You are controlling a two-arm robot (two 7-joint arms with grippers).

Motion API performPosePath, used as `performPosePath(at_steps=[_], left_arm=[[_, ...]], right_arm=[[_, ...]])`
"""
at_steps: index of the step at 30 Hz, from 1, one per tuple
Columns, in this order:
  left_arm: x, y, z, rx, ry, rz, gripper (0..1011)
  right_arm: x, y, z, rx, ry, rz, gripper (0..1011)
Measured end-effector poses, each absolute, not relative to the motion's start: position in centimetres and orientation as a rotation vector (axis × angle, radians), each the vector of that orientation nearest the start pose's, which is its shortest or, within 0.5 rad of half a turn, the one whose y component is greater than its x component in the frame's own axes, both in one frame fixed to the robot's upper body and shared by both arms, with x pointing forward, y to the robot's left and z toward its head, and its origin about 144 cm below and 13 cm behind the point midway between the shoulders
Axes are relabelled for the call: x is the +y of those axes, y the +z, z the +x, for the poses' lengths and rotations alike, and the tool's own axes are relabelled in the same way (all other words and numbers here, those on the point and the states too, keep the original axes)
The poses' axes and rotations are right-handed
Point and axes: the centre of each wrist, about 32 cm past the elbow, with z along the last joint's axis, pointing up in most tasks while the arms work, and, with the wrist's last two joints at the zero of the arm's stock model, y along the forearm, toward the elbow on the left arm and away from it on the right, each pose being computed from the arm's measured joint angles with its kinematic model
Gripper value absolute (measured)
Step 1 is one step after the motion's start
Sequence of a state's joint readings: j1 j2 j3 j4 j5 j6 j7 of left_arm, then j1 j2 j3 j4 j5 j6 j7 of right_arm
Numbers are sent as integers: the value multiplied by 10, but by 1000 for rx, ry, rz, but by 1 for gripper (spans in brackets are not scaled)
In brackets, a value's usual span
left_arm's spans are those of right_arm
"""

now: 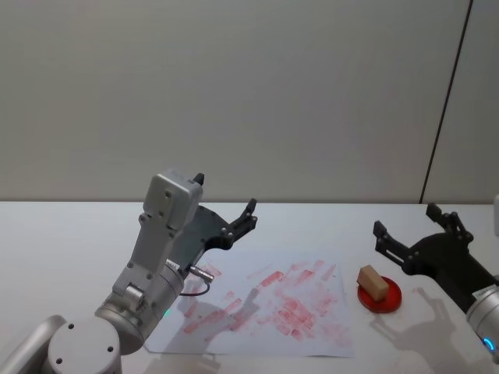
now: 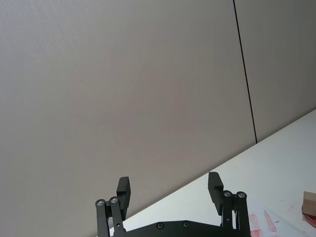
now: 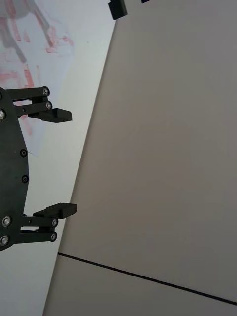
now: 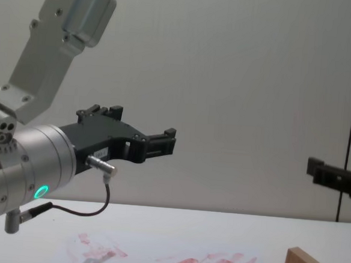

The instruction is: Use the one hand to pick up the stamp and affix it onto the A4 paper.

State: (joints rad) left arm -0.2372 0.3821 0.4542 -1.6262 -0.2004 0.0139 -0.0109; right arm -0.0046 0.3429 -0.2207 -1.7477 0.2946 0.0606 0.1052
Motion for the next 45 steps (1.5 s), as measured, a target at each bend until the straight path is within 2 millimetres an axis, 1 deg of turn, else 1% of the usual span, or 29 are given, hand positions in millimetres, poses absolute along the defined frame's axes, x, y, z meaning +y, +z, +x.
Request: performPosePath(at_steps=[11,16,24,34,35,41,42,45], left_arm=[[198,1204,492,-268,1124,61,1002],[198,1204,492,-268,1124,61,1002],[198,1204,492,-268,1124,61,1003],[198,1204,492,-268,1124,61,1002],[198,1204,492,-268,1124,61,1002],[198,1204,492,-268,1124,61,1002],[198,1204,492,-268,1124,61,1002],[198,1204,492,-268,1124,61,1003]], right_arm=[[-254,1176,459,-6,-1126,-104,1001],[-258,1165,467,23,-1089,-166,1001],[-257,1152,478,63,-1061,-219,1001],[-250,1138,490,106,-1040,-270,1001],[-249,1137,491,108,-1039,-272,994],[-245,1130,495,132,-1032,-291,869],[-244,1129,496,137,-1030,-295,819],[-243,1127,498,145,-1028,-300,763]])
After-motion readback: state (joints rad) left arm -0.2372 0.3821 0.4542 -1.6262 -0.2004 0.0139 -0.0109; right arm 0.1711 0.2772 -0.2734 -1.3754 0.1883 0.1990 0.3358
